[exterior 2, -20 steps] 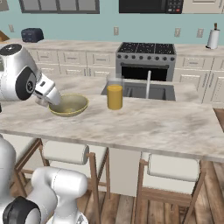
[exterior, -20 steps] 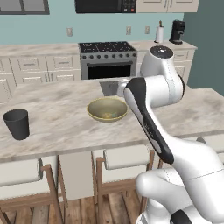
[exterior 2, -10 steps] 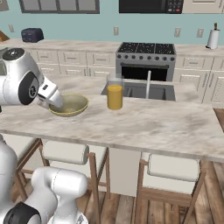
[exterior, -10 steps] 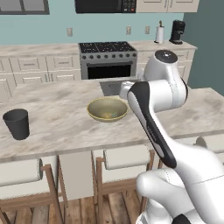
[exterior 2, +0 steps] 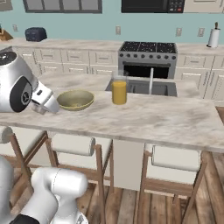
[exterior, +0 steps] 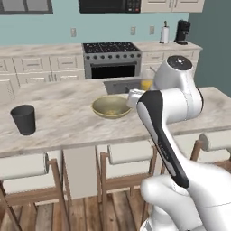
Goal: There are two ice cubes in the ice bowl. Place both ice cubes in the glass cup.
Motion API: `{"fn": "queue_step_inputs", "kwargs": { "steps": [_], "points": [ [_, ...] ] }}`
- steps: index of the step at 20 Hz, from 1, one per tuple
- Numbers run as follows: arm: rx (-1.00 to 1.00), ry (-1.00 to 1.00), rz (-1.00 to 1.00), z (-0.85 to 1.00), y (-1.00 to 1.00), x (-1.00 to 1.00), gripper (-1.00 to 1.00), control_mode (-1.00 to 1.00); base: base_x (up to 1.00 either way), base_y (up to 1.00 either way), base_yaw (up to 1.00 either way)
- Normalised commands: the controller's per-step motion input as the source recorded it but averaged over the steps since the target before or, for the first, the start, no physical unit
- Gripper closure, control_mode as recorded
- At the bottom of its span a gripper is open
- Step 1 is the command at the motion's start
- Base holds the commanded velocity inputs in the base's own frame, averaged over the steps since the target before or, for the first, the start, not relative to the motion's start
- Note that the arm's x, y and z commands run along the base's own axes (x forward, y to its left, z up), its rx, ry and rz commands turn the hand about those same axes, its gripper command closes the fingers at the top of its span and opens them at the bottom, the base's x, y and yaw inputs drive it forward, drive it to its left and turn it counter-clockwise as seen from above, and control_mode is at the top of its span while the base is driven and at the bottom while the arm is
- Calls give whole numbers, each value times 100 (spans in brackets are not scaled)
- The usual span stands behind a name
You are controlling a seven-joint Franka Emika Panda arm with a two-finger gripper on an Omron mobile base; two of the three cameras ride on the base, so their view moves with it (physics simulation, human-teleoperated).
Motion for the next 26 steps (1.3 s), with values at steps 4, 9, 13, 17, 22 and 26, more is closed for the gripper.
{"fn": "queue_step_inputs", "kwargs": {
  "steps": [4, 9, 13, 17, 22, 26],
  "points": [
    [0, 0, 0, 0, 0, 0, 100, 100, 9, 95, -2],
    [0, 0, 0, 0, 0, 0, 100, 100, 16, 100, -4],
    [0, 0, 0, 0, 0, 0, 100, 100, 1, 100, -2],
    [0, 0, 0, 0, 0, 0, 100, 100, 24, 100, -9],
    [0, 0, 0, 0, 0, 0, 100, 100, 45, 89, -15],
    [0, 0, 0, 0, 0, 0, 100, 100, 55, 94, -26]
  ]
}}
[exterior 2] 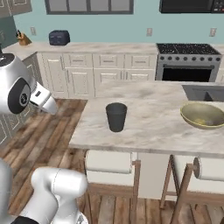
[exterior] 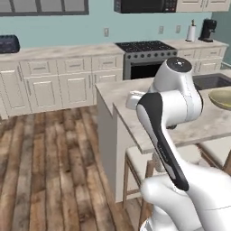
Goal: There are two ice cubes in the ice bowl. Place both ice cubes in the glass cup.
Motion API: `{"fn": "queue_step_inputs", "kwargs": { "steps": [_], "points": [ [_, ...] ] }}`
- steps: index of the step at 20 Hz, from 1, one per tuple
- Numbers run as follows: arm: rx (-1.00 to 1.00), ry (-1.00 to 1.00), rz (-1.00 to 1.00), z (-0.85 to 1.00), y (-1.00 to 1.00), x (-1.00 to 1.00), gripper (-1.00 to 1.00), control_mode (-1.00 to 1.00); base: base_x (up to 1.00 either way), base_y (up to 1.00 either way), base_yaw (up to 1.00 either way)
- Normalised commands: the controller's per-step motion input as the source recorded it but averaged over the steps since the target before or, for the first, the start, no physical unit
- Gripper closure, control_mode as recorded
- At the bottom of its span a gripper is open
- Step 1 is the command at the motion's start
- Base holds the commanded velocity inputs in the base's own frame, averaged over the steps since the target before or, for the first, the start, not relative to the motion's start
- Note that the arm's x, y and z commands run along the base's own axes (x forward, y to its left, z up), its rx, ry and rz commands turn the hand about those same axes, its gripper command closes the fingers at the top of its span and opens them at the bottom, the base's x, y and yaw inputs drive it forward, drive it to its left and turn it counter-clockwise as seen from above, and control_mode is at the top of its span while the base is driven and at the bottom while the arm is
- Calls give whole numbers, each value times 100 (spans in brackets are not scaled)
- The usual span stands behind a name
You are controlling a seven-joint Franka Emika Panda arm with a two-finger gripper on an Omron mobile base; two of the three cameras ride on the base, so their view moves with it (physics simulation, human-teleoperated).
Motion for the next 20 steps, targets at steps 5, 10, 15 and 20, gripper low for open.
{"fn": "queue_step_inputs", "kwargs": {
  "steps": [5, 10, 15, 20],
  "points": [
    [0, 0, 0, 0, 0, 0, 100, 100, 64, 83, -37],
    [0, 0, 0, 0, 0, 0, 100, 100, 35, 26, -42],
    [0, 0, 0, 0, 0, 0, 100, 100, 22, -7, -20],
    [0, 0, 0, 0, 0, 0, 100, 100, 14, -15, -3]
  ]
}}
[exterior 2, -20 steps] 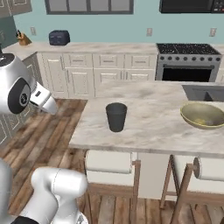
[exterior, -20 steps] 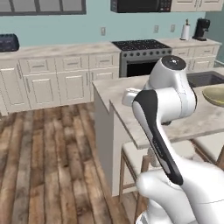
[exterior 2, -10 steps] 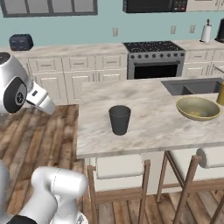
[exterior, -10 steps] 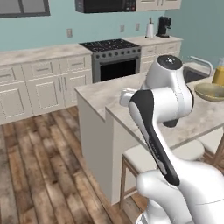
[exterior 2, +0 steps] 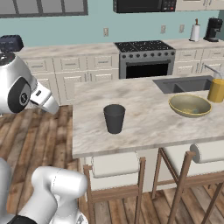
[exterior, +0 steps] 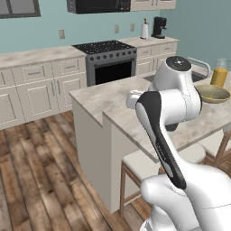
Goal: There are two ice cubes in the ice bowl. Place both ice cubes in the glass cup.
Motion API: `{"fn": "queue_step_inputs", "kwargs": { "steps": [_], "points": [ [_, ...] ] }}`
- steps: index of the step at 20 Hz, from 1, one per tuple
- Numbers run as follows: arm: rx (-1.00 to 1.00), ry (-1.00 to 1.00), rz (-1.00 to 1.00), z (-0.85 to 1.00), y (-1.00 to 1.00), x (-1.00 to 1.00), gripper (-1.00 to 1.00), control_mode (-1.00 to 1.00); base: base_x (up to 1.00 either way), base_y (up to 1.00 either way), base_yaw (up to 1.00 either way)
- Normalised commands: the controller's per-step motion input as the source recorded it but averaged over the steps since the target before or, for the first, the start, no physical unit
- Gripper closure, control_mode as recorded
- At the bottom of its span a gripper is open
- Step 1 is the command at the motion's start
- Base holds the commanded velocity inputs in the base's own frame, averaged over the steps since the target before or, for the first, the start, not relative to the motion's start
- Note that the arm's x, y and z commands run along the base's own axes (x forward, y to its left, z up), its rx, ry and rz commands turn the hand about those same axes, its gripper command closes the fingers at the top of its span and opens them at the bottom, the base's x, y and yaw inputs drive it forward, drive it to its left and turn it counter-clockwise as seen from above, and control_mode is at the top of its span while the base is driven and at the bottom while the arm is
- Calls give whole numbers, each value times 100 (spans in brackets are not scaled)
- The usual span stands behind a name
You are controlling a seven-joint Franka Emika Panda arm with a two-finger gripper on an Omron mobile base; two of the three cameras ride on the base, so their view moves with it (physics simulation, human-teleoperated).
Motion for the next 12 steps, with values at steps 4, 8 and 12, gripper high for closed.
{"fn": "queue_step_inputs", "kwargs": {
  "steps": [4, 8, 12],
  "points": [
    [8, 5, 1, 4, -32, 23, 100, -100, 5, -6, 1],
    [18, 17, 0, 14, -76, 28, 100, -100, 0, 0, 0],
    [14, 18, -1, 7, -89, 22, 100, -100, 0, 0, 0]
  ]
}}
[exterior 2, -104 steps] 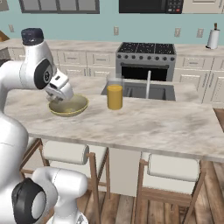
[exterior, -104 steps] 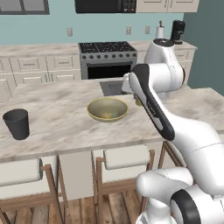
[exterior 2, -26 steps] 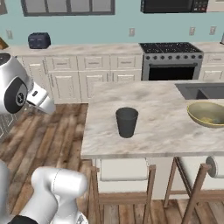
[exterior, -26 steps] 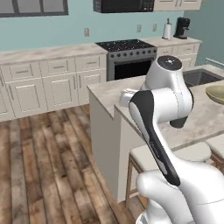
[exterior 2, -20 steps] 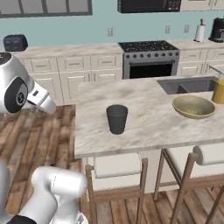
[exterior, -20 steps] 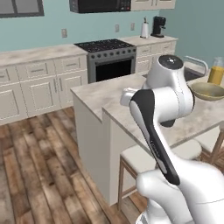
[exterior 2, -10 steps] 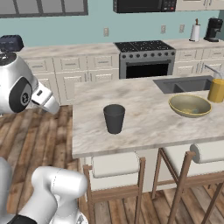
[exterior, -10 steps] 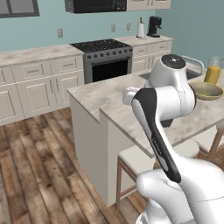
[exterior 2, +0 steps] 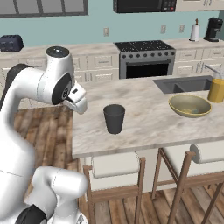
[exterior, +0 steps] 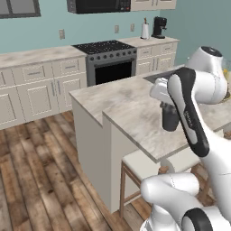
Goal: There are two ice cubes in the ice bowl. Place both ice cubes in the glass cup.
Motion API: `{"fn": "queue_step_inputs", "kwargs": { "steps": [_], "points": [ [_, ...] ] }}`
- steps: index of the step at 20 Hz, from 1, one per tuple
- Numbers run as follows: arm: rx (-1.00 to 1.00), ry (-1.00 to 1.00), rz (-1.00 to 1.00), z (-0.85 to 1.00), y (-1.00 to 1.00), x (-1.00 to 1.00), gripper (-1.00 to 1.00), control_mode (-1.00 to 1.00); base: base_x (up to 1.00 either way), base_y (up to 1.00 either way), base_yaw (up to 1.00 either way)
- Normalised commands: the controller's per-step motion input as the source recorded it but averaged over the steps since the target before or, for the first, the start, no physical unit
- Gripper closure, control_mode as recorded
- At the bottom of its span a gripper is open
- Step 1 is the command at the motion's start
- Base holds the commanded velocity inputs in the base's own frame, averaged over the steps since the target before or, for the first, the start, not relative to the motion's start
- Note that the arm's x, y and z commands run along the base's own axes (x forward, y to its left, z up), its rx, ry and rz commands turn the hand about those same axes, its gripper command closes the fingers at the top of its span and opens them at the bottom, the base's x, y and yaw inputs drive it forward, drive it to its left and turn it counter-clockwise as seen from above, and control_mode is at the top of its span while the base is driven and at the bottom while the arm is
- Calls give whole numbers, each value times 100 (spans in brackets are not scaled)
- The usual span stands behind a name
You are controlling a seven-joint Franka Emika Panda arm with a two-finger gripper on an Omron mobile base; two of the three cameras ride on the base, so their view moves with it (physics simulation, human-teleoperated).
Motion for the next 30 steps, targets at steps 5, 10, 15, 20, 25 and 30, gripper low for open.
{"fn": "queue_step_inputs", "kwargs": {
  "steps": [5, 10, 15, 20, 25, 30],
  "points": [
    [1, 19, -7, 0, -60, 32, 100, -100, 0, 0, 0],
    [-15, 11, -10, -7, -8, 33, 100, -100, 0, 0, 0],
    [-11, 3, -4, -16, -8, 40, 100, -100, 0, 0, 0],
    [0, 1, 0, -3, -22, 6, 100, -100, 0, 0, 0],
    [-4, 0, 2, -23, -13, 25, 100, -100, 0, 0, 0],
    [-5, 0, 1, -13, -24, 28, 100, -100, 0, 0, 0]
  ]
}}
